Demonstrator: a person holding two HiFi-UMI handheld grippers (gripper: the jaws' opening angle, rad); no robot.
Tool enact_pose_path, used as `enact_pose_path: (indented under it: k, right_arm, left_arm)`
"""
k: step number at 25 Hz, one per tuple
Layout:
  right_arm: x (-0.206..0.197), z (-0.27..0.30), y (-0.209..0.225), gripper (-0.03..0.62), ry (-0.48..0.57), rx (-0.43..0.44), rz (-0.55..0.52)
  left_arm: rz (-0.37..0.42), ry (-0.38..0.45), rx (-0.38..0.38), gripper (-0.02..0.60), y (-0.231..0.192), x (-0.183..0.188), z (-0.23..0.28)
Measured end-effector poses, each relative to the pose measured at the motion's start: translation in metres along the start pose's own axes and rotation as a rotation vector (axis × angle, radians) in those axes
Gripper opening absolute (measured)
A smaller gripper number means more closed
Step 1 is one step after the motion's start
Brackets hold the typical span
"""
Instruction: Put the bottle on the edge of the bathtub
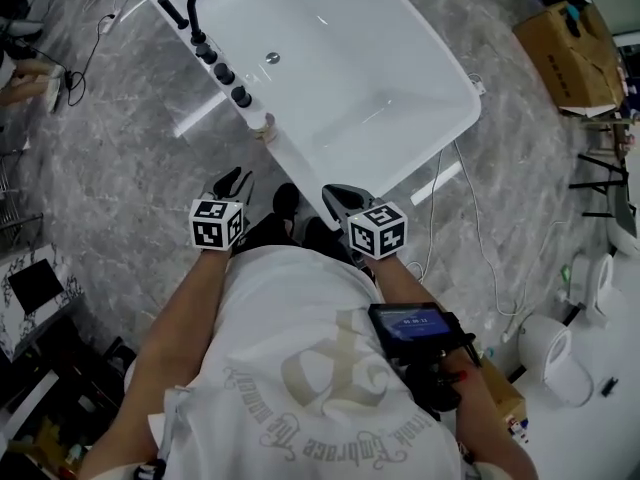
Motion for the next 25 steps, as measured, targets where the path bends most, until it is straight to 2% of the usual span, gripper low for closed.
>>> enact_pose_path:
  k: [4,9,14,20,25]
  right_arm:
    - [0.001,-0.004,-0.003,0.006,-0.005,0.019,-0.029]
    - [0.008,-0.005,-0.008,0.006,-0.006,0.053,-0.071]
    - [0.017,-0.004,-0.009,0.006,0.004,0.087,-0.107]
    - [0.029,-0.015,-0.015,0.006,0.059,0.104,-0.136]
    - [0.06,-0.018,-0.027,0.006,0.115,0.161,-0.245]
  left_arm:
    - [-0.047,0.054,0.004,0.08,0.012,0.002,-0.017]
    - [-0.074,0.107,0.015,0.043,0.024,0.004,-0.034]
    - [-0.076,0.126,0.041,0.027,0.031,0.005,-0.045]
    - [-0.078,0.176,-0.002,0.014,0.044,0.009,-0.073]
    - [-0.045,0.228,-0.045,0.014,0.049,0.024,-0.084]
Point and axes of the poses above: the fingertips, and each gripper's own axes: z forward along the fingers, y to its right, x out of its top, the point moved 8 cm from there along -z, backward along the fingers, and after that the axes turned 1 degree about y, right-handed, at the moved point
